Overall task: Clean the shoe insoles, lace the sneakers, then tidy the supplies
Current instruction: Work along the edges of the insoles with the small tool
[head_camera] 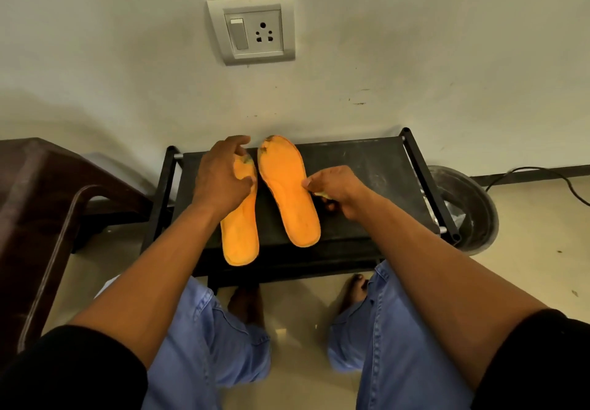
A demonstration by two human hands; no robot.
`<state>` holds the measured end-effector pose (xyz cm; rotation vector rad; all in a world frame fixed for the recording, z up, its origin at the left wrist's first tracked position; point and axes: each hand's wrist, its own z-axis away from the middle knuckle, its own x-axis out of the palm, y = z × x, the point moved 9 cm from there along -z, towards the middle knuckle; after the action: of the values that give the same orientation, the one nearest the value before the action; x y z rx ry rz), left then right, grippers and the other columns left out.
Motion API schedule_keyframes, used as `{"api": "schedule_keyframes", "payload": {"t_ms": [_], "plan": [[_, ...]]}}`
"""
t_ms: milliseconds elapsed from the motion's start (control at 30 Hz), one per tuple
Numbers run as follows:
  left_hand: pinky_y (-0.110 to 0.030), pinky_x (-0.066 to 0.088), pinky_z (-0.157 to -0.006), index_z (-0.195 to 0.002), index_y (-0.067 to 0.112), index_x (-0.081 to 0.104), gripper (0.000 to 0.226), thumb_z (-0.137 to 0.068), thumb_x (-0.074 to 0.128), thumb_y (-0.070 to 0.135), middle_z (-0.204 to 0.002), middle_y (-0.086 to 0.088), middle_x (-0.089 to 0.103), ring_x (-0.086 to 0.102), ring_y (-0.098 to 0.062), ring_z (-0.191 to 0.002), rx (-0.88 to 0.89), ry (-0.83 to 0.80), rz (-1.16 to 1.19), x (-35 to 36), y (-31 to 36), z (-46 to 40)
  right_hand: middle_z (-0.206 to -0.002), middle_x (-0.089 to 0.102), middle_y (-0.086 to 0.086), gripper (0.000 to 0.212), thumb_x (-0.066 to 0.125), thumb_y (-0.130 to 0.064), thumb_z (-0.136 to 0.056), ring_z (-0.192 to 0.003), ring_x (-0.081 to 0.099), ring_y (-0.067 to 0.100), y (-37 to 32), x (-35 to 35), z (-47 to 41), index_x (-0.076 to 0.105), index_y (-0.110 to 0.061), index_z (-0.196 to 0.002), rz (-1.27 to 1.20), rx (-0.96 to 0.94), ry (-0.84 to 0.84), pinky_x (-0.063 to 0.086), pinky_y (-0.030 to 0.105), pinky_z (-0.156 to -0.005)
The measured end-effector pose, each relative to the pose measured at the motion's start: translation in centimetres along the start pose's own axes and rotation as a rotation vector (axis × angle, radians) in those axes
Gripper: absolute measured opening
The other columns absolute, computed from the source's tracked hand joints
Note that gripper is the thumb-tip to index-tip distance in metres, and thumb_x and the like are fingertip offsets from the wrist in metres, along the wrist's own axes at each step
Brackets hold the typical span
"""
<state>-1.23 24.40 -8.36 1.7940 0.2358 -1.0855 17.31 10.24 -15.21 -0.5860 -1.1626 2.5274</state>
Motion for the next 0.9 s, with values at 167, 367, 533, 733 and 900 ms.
{"api": "schedule_keyframes", "payload": {"t_ms": [167, 367, 533, 733, 900], "plan": [[-0.035, 0.047, -0.06, -0.096, 0.012, 0.068, 0.029, -0.081, 0.075, 0.036, -0.096, -0.013, 0.071, 0.068, -0.035, -0.089, -0.45, -0.087, -0.411, -0.9, -7.1, 0.3, -0.092, 0.072, 0.006, 0.013, 0.08, -0.024, -0.085, -0.082, 0.066, 0.02, 1.0, 0.4, -1.6, 0.075, -0.012, -0.087, 0.147, 0.001, 0.156, 0.057, 0.035, -0.071], [-0.03, 0.053, -0.055, -0.086, 0.009, 0.071, 0.019, -0.082, 0.077, 0.027, -0.057, -0.005, 0.071, 0.072, -0.02, -0.056, -0.646, -0.182, -0.352, -0.8, -9.3, 0.9, -0.076, 0.07, 0.005, 0.01, 0.079, -0.019, -0.079, -0.07, 0.065, 0.016, 0.1, 0.7, -1.3, 0.073, -0.012, -0.075, 0.315, -0.026, 0.212, 0.06, 0.037, -0.073], [-0.036, 0.062, -0.071, -0.09, 0.009, 0.068, 0.021, -0.078, 0.081, 0.019, -0.057, -0.005, 0.072, 0.074, -0.02, -0.061, -0.756, -0.171, -0.22, -0.6, -10.5, 1.4, -0.082, 0.069, 0.007, 0.012, 0.081, -0.015, -0.078, -0.075, 0.066, 0.02, -0.2, 1.4, -0.9, 0.069, -0.012, -0.079, 0.348, -0.007, 0.199, 0.061, 0.039, -0.074], [-0.038, 0.064, -0.072, -0.085, 0.007, 0.068, 0.014, -0.08, 0.081, 0.012, -0.061, -0.008, 0.073, 0.073, -0.018, -0.055, -0.79, -0.071, -0.127, -0.8, -11.4, 1.1, -0.08, 0.071, 0.008, 0.006, 0.079, -0.009, -0.078, -0.074, 0.068, 0.023, -0.6, 1.6, -0.8, 0.075, -0.01, -0.083, 0.33, -0.039, 0.242, 0.062, 0.043, -0.076], [-0.042, 0.064, -0.07, -0.085, 0.007, 0.073, 0.018, -0.072, 0.084, 0.012, -0.066, -0.009, 0.074, 0.074, -0.023, -0.061, -0.838, -0.055, -0.132, -1.9, -13.7, 1.1, -0.084, 0.074, 0.009, 0.012, 0.084, -0.01, -0.071, -0.079, 0.071, 0.025, -0.5, 4.0, -1.2, 0.078, -0.012, -0.082, 0.271, 0.061, 0.149, 0.063, 0.043, -0.077]]}}
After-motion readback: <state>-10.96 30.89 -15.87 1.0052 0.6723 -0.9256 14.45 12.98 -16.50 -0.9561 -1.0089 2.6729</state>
